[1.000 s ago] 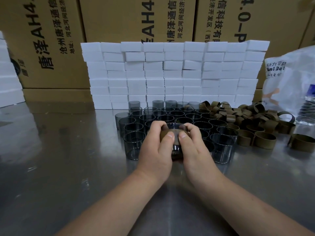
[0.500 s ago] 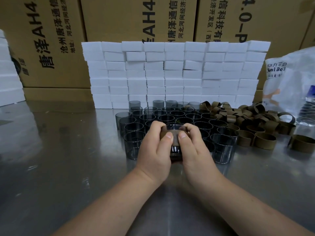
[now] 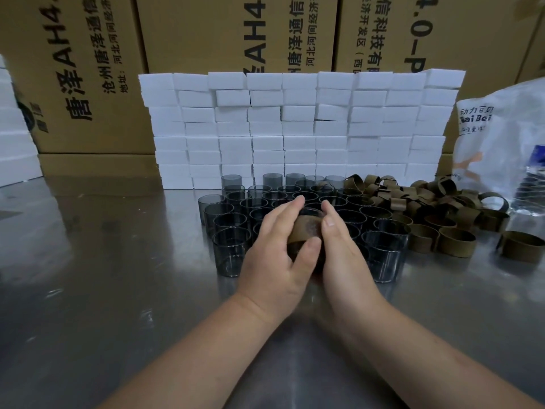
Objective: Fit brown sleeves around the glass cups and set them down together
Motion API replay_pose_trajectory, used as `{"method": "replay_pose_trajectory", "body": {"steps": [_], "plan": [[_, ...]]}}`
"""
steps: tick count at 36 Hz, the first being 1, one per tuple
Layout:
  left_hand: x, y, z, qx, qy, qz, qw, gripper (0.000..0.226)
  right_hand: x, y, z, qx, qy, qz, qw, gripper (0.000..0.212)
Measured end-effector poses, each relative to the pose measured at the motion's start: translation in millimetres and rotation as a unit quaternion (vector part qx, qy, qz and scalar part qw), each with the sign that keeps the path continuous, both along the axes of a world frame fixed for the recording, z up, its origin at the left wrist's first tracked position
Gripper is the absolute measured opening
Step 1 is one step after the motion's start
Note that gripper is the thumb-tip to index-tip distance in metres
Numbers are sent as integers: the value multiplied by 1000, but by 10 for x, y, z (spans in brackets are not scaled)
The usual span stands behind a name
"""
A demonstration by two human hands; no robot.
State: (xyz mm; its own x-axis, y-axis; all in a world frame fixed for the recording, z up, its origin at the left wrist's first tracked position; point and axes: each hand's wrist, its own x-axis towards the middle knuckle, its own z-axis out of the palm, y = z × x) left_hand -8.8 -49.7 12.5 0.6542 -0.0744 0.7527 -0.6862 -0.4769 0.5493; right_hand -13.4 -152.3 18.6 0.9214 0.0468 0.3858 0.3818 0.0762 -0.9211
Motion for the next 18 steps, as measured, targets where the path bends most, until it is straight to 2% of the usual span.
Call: {"method": "replay_pose_trajectory", "body": {"steps": [4,8,12,18], "plan": [[3,25,-1,0,-29,16,999,62,-25,21,0,13,-3,14,1000,41],[-11,21,12,-3,-54,30,998,69,-45,45,-12,20,-13,11,1000,57],[-37,12,38,0,-75,43,996,70,-50,55,-35,3,-10,-5,1000,60],[-49,13,38,-4,-80,45,996,81,-81,56,-45,-9,-6,-2,1000,79]]}}
